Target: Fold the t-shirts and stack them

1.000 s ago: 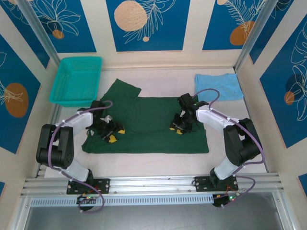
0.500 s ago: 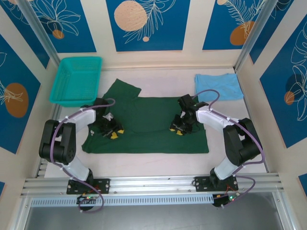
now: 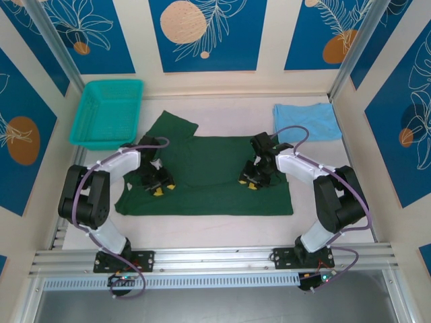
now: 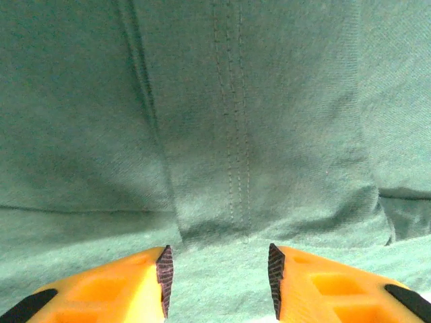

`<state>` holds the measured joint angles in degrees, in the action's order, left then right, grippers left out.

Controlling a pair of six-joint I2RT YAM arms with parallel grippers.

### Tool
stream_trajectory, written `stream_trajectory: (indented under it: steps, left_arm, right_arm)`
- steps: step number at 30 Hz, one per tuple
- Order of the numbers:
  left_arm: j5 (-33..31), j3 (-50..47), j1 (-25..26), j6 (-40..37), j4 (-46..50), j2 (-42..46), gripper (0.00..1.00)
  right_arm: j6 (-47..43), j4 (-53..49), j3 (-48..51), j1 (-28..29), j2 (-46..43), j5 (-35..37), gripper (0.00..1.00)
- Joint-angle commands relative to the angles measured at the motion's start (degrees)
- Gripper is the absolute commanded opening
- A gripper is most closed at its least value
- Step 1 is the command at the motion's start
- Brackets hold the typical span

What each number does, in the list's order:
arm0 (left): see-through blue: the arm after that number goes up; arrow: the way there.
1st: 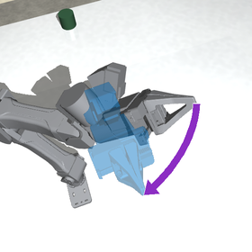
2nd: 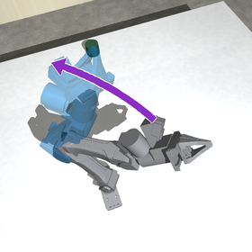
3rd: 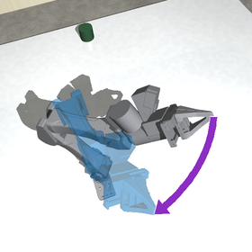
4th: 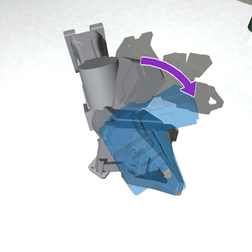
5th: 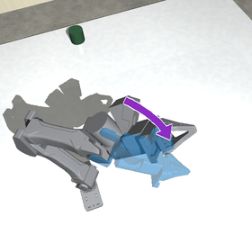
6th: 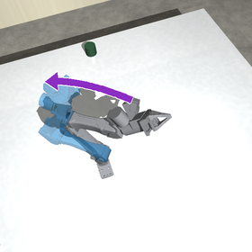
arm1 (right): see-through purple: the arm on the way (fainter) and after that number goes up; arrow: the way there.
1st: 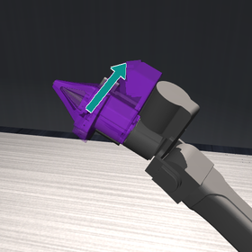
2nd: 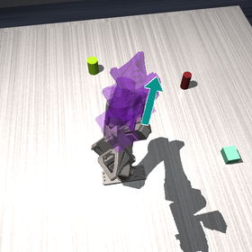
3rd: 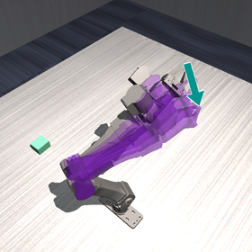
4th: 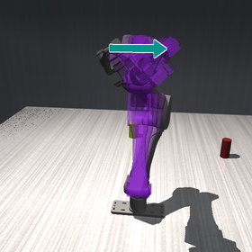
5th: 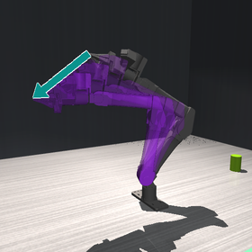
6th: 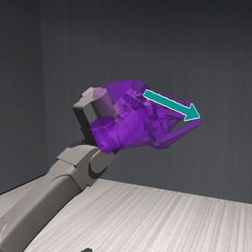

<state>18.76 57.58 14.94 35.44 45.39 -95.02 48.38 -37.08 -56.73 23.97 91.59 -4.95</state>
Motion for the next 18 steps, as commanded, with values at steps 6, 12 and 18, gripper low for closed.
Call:
stream_trajectory:
  steps: [6,12,18]
  left_arm:
    - [-1.3,-0.4,0.6,-0.8,0.5,0.6,0.42]
    - [-0.7,0.5,0.7,-0.4,-1.5,-1.8,0.36]
    - [0.1,1.1,1.0,-0.6,-1.9,-3.9,0.35]
  right_arm:
    - [0.0,-0.2,2.1,-0.3,-1.6,-0.8,0.33]
    - [-0.3,-0.7,1.6,-0.3,-2.1,-0.6,0.32]
    - [0.1,-0.6,2.1,-0.3,-2.4,-0.4,0.32]
